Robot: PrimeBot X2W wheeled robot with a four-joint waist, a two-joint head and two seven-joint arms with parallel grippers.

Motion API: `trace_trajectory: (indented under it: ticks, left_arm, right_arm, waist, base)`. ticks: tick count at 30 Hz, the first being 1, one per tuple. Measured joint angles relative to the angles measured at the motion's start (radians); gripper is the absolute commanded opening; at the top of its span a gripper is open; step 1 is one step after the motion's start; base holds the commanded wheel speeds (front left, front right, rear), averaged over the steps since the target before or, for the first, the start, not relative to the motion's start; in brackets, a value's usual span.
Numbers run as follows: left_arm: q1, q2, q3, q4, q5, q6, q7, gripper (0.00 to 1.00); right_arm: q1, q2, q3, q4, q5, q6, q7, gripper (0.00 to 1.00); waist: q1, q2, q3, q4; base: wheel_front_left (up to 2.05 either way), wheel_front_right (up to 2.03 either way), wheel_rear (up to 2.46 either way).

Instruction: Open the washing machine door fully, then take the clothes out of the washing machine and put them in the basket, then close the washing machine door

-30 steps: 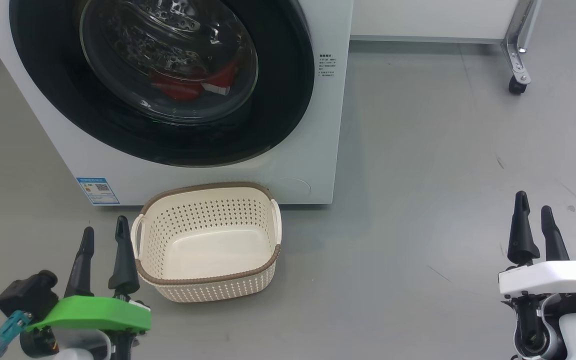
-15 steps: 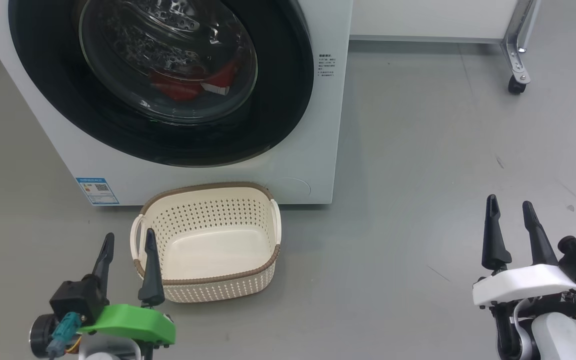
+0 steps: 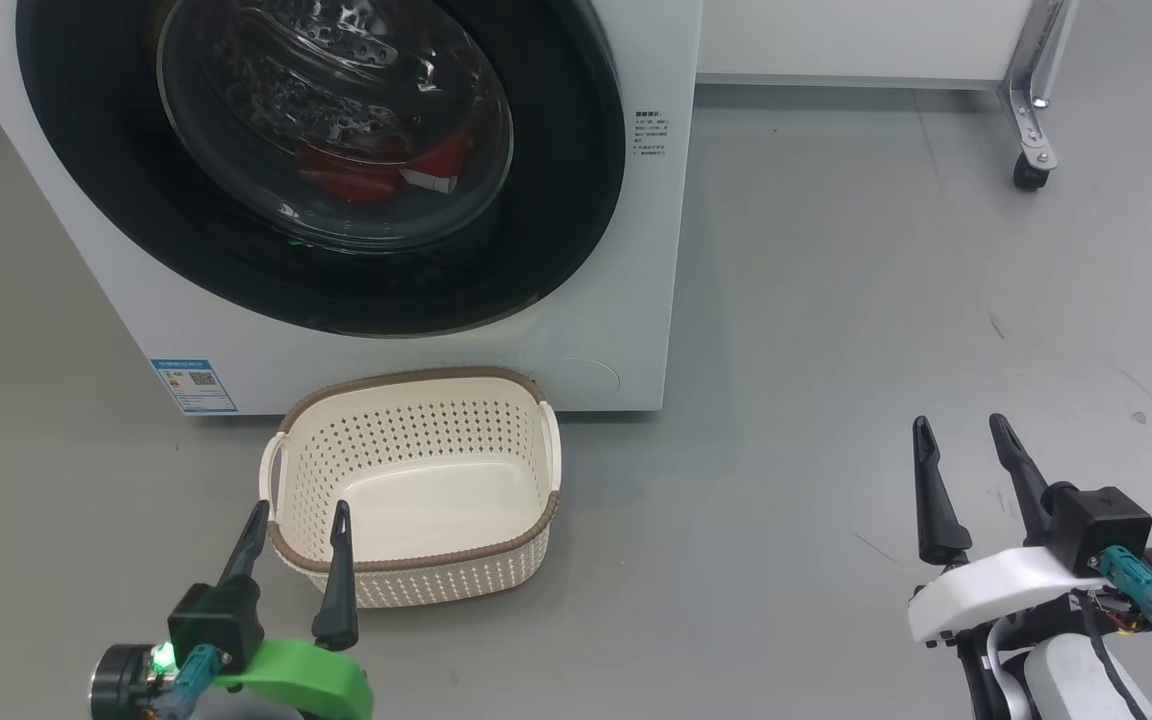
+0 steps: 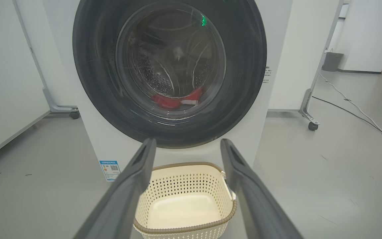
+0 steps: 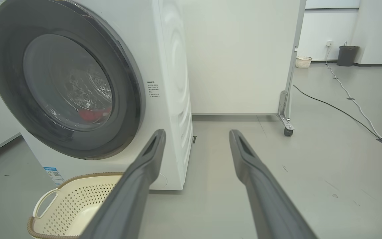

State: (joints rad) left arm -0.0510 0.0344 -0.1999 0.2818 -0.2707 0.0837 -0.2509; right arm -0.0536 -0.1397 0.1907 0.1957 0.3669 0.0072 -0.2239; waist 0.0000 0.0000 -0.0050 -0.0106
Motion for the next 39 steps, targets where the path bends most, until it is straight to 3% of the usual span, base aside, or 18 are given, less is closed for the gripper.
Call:
trace_trajectory:
  ticks: [13,39]
  left_arm:
    - [-0.002,0.000,-0.003,0.062,-0.068,0.017,0.000,1.00]
    - [-0.032,0.000,-0.023,0.090,-0.068,0.026,0.000,1.00]
  right_arm:
    - [-0.005,0.016,0.005,0.034,0.012,0.000,0.017,1.00]
    - [-0.028,0.021,0.006,0.058,0.013,0.000,0.017,1.00]
  waist:
    - [0.0000,0.0000,0.000,-0.001]
    - [0.0000,0.0000,0.003,0.001]
  base:
    - [0.00,0.00,0.00]
    - [0.00,0.00,0.00]
